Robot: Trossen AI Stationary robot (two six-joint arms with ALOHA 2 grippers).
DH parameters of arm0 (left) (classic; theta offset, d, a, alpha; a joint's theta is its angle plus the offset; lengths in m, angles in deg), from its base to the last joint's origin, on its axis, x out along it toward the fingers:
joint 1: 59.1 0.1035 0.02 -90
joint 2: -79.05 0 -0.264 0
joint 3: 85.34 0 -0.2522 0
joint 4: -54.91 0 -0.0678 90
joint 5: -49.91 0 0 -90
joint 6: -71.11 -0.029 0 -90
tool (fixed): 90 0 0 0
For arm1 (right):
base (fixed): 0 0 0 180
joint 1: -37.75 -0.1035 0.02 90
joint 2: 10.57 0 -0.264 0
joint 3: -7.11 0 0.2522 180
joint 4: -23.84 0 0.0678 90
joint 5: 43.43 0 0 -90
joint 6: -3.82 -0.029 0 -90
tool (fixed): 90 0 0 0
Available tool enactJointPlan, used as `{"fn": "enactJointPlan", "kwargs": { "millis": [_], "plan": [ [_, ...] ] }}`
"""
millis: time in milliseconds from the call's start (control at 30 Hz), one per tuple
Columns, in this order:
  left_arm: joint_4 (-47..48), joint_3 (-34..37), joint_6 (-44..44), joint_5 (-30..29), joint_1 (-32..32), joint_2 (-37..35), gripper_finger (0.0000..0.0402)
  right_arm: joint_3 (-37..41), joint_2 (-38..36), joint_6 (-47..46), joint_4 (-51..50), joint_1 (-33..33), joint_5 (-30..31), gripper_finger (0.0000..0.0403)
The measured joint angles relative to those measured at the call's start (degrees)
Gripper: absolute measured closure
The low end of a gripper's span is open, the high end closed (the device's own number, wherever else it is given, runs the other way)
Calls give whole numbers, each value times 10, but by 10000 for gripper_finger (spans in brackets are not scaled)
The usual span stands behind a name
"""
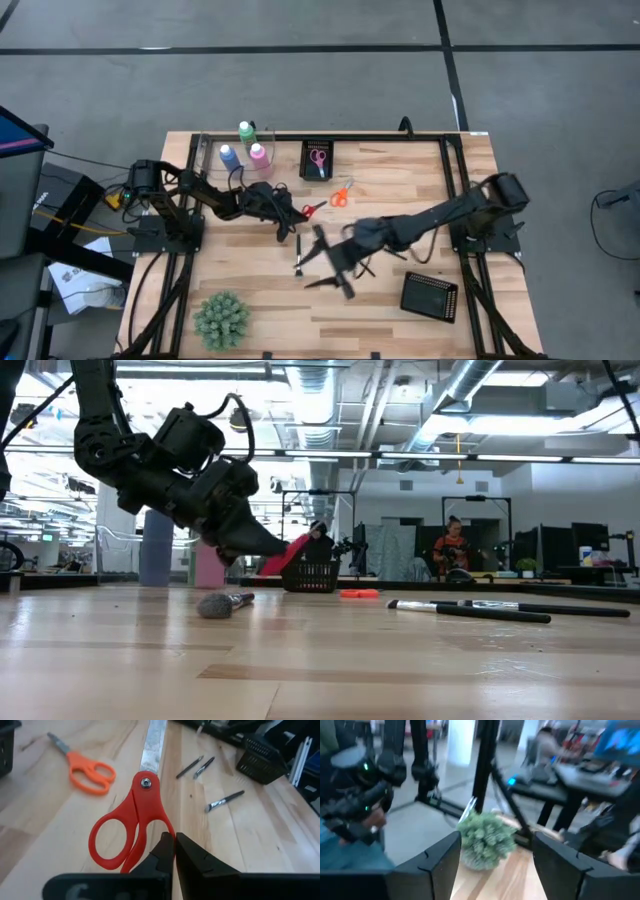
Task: Pick & Place Paint Supplies
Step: Put the red scissors into the top black bin
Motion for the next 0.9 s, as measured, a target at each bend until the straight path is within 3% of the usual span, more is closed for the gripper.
{"fn": "enactJointPlan", "kwargs": {
  "millis": [133, 300, 500, 633, 767, 900],
  "plan": [
    [-25, 0, -3, 0, 2, 0, 401, 129, -70, -27, 112, 5, 3, 182],
    [-60, -1, 1, -4, 13, 0, 401, 280, -149, -54, 209, 5, 75, 187],
    [-35, -45, 3, -10, 28, 0, 401, 420, -187, -88, 352, 5, 105, 189],
    [47, -106, 0, -37, 44, 0, 401, 469, -178, -112, 435, 5, 109, 189],
    [156, -171, -30, -95, 64, 0, 401, 477, -160, -114, 449, 4, 125, 189],
    [205, -215, -44, -147, 89, 0, 401, 476, -138, -114, 456, 5, 135, 189]
  ]
}}
